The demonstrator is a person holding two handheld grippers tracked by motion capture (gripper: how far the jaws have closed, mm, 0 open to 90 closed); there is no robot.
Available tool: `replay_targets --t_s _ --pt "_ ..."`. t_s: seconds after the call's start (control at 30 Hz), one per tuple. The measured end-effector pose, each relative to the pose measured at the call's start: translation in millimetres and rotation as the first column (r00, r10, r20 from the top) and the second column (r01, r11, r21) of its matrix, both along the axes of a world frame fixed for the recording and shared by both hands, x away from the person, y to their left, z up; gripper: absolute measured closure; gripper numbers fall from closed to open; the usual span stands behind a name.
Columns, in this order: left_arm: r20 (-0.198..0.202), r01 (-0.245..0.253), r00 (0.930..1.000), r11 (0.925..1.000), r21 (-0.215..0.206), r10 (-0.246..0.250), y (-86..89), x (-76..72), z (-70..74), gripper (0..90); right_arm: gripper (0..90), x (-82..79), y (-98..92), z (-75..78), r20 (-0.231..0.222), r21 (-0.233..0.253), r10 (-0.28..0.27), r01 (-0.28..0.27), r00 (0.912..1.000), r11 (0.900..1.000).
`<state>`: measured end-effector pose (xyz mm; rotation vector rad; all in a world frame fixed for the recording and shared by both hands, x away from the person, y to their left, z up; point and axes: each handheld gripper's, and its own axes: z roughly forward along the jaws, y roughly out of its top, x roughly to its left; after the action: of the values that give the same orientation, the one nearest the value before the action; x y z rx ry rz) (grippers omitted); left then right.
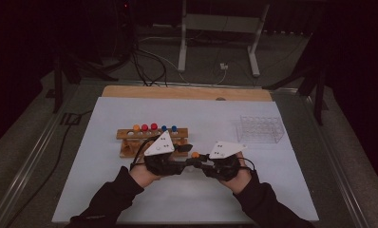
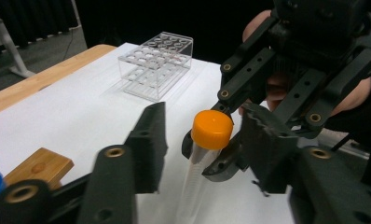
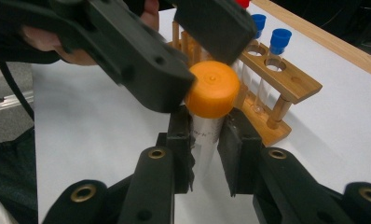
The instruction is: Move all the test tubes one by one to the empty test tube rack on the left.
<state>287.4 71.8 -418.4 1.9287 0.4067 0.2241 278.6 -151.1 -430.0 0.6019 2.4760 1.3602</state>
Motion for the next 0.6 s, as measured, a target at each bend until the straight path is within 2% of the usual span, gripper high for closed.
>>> replay_targets --t_s 0.27,0.5,0.6 --pt "0.014 0.017 0.9998 0.9995 0.027 -0.017 -8.4 2.2 1.7 69.8 74.7 1.4 -2.3 0.2 -0.002 -0.001 -0.012 0.012 0.9999 1.000" --pt "0.034 0.008 0.9994 0.9996 0.026 -0.009 -8.9 1.8 5.1 71.4 73.3 1.5 -4.9 1.1 0.007 0.024 -0.021 0.021 0.9998 0.999" --pt "0.035 0.004 0.9994 0.9999 0.010 -0.004 -5.3 2.2 8.9 71.5 58.3 2.5 -5.2 1.1 -0.007 0.023 -0.041 0.041 0.9991 0.999"
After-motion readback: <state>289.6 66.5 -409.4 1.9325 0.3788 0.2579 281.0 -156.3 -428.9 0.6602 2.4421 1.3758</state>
